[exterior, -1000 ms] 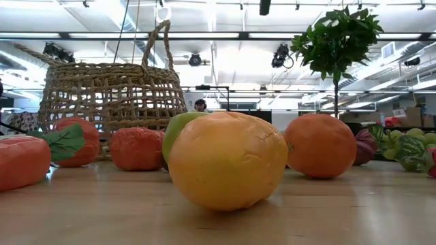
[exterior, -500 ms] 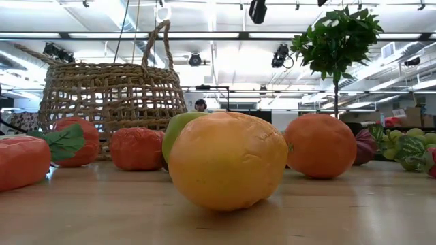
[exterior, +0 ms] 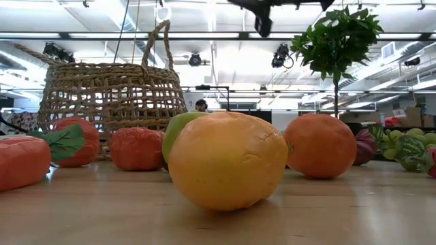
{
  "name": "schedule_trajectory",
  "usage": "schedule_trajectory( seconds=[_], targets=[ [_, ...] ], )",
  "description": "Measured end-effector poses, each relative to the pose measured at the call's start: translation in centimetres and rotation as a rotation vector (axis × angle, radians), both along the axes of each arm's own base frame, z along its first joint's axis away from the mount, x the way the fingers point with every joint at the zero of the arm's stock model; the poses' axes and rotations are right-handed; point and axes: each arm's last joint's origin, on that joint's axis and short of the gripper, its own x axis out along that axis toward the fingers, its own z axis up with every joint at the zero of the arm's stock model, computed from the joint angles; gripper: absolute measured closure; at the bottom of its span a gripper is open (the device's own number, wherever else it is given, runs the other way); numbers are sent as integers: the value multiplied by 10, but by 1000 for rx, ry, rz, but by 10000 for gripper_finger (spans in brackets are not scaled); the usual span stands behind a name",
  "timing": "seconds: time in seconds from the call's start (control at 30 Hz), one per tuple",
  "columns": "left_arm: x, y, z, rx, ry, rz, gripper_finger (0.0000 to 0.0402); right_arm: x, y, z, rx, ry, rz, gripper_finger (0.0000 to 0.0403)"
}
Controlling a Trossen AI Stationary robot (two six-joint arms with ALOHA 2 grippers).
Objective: Build produce basket
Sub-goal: Put the green celery into the brown basket
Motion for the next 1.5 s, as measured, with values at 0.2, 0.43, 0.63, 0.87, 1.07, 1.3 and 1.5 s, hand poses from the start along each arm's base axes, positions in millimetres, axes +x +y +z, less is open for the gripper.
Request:
schedule_trajectory(
  seconds=[0.2, 0.43, 0.63, 0.87, 1.07, 1.3, 1.5],
  targets=[
    [-4, -13, -12, 14, 189, 73, 188, -14, 15, -15, -85, 211, 43, 205],
    [5, -28, -39, 69, 372, 144, 185, -25, 29, -27, -152, 396, 2, 156],
    [10, -37, -80, 71, 506, 138, 177, -31, 35, -34, -153, 492, 14, 108],
    [8, -39, -137, -12, 548, 120, 173, -33, 36, -37, -138, 530, 8, 73],
    [4, -36, -168, -22, 558, 157, 173, -33, 36, -37, -112, 541, -34, 68],
    [-5, -24, -185, 39, 617, 252, 172, -33, 34, -37, -87, 551, -96, 68],
    [7, -21, -202, -55, 487, 295, 165, -33, 33, -38, -48, 568, -146, 68]
  ],
)
